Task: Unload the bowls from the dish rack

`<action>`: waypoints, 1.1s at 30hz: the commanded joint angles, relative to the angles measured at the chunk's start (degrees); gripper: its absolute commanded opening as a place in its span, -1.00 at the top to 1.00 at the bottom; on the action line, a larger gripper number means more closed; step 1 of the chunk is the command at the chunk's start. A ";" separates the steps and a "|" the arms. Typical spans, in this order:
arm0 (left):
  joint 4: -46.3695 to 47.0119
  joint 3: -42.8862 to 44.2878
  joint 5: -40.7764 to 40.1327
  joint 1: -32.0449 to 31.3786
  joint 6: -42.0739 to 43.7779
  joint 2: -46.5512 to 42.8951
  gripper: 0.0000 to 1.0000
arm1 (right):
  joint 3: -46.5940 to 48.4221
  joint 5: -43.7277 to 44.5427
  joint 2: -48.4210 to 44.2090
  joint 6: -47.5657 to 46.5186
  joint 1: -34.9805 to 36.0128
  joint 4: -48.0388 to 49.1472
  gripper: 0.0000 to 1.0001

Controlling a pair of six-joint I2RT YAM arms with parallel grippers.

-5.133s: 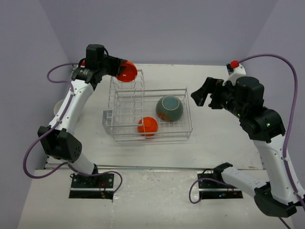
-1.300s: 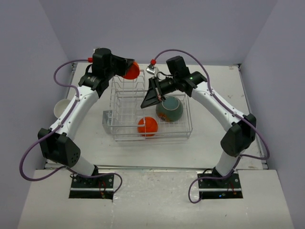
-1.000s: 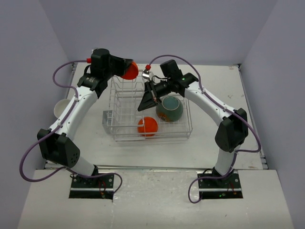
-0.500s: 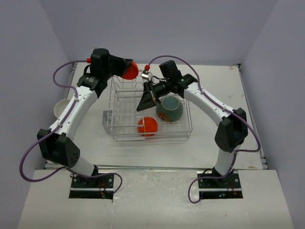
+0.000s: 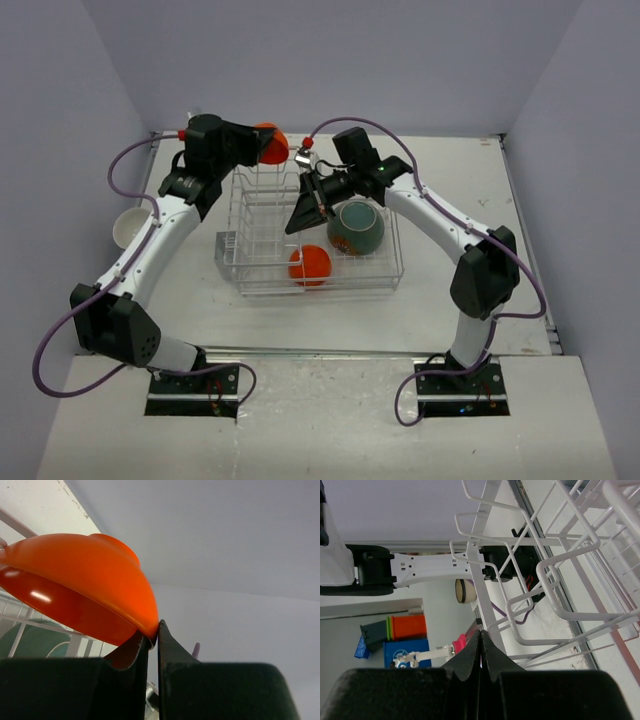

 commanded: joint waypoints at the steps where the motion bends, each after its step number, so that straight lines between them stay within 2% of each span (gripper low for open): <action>1: 6.02 -3.18 0.20 0.03 -0.29 -4.48 1.00 | 1.01 3.79 1.91 -0.58 -0.02 -0.82 1.00; 5: 10.59 -6.87 -0.24 0.03 -0.11 -7.12 1.00 | 1.28 3.53 2.62 -0.67 -0.02 -1.09 1.00; 10: 22.19 -11.79 1.07 0.03 -0.64 -8.44 1.00 | 1.19 3.35 3.14 -0.32 -0.02 -0.91 1.00; 18: 25.45 -11.01 2.13 0.12 0.85 -8.27 1.00 | 1.19 3.79 3.67 -1.28 -0.02 -1.97 1.00; 26: 22.12 -4.07 2.92 0.55 3.84 -7.39 1.00 | 2.07 4.32 3.41 -1.11 -0.02 -2.23 1.00; 29: 15.82 -1.10 2.31 1.78 7.78 -8.18 1.00 | 2.33 4.67 2.62 -0.85 -0.02 -2.23 1.00; 33: 8.16 0.24 4.15 7.56 12.01 -9.49 1.00 | 3.12 4.84 1.21 -0.23 -0.02 -1.97 1.00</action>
